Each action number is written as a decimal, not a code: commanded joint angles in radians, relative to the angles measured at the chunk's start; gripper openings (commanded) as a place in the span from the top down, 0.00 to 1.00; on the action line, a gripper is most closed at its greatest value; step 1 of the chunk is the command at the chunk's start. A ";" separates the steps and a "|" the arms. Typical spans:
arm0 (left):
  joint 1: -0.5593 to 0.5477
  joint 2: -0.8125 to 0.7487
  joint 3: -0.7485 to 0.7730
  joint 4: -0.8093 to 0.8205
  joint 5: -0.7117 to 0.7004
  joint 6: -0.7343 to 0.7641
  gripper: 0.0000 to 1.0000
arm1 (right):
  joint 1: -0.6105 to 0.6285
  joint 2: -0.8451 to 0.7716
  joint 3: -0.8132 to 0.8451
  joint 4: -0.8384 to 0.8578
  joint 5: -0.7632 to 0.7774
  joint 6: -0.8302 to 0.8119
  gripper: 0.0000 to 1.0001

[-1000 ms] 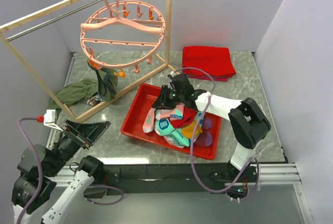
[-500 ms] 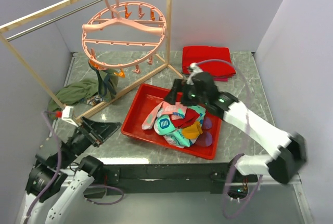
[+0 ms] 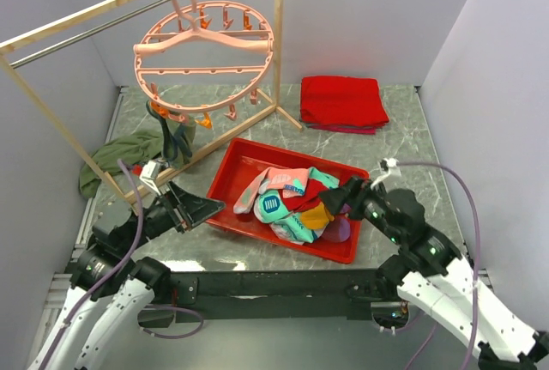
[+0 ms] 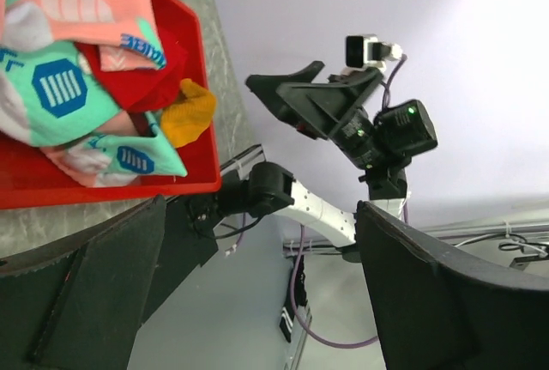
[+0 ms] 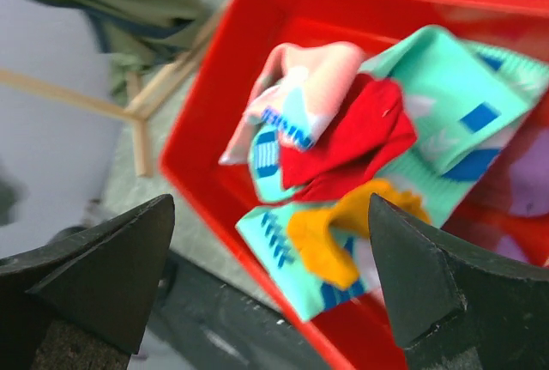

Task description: Remove the socks clipped to the hanger

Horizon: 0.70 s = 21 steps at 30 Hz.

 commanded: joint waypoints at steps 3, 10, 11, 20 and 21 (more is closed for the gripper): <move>0.001 -0.083 -0.101 0.024 0.052 0.010 0.04 | 0.004 -0.089 -0.094 0.073 -0.185 0.205 0.00; 0.001 -0.270 -0.236 -0.048 0.095 -0.039 0.04 | 0.017 -0.246 -0.194 0.093 -0.162 0.256 0.00; 0.001 -0.305 -0.242 -0.064 0.090 -0.044 0.04 | 0.017 -0.307 -0.205 0.093 -0.154 0.260 0.00; 0.001 -0.394 -0.260 -0.150 0.072 -0.054 0.04 | 0.015 -0.379 -0.266 0.027 -0.131 0.295 0.00; 0.001 -0.396 -0.259 -0.148 0.074 -0.056 0.04 | 0.015 -0.375 -0.259 0.024 -0.140 0.283 0.00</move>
